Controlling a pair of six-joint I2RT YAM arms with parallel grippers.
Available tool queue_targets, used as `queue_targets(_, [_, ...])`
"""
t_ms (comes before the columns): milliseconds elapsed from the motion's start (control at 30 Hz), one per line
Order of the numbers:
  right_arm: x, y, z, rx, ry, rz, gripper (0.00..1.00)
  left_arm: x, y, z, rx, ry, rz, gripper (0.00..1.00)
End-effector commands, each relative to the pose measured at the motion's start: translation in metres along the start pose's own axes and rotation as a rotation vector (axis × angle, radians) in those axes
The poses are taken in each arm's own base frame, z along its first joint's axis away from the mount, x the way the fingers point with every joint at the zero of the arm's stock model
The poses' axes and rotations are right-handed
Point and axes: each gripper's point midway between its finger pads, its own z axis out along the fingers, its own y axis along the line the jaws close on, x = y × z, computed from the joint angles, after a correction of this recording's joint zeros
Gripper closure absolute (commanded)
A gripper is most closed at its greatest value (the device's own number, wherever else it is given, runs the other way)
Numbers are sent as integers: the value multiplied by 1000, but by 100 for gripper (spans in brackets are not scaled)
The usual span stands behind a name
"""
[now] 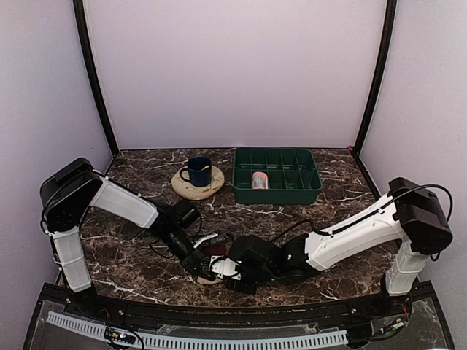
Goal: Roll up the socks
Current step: Roll the sock at the center of the board.
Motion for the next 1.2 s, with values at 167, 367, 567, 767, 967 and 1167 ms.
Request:
queue_targets(167, [-11,3,12,1,-3,-73,52,17,9,3,-18,59,-57,100])
queue_targets(367, [-1,7,19,-10,23,-83,56,17,9,4,-14,61,-61,100])
queue_targets(567, [6,11,24,-24,45,-89,67,18,9,4,-9,63,-68,100])
queue_targets(767, [12,17,30,-59,81,-97,91,18,12,3,-24,65,-78,100])
queue_targets(967, [19,24,30,-116,114,-77,100,11,21,-6,-108,30,-90,85])
queue_targets(1167, [24,24,26,-167,133,-20,100,-2,17,-25,-154,-77,-83,71])
